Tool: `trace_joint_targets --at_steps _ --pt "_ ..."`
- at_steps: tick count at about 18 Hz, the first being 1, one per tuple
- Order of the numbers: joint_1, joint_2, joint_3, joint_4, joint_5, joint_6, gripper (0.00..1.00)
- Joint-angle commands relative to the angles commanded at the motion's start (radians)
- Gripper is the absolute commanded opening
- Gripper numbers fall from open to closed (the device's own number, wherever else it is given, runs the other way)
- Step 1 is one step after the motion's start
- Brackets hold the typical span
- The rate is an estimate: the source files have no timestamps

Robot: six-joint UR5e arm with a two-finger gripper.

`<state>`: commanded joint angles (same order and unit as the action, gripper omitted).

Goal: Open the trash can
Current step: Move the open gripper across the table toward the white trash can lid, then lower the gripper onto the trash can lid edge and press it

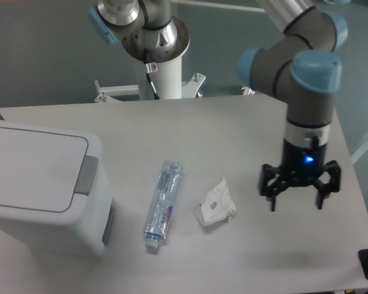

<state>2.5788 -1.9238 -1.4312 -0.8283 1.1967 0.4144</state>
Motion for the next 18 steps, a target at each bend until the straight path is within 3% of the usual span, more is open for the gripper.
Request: trace_joint_targets --at_steps 6,12,18 --pt "-0.13 0.098 -0.037 -0.003 -0.031 -0.126 1.0" --pt "-0.181 0.253 -0.224 0.002 -0.086 -0.115 1.0" --pt "-0.21 0.24 -0.224 0.011 -0.086 -0.112 1.0"
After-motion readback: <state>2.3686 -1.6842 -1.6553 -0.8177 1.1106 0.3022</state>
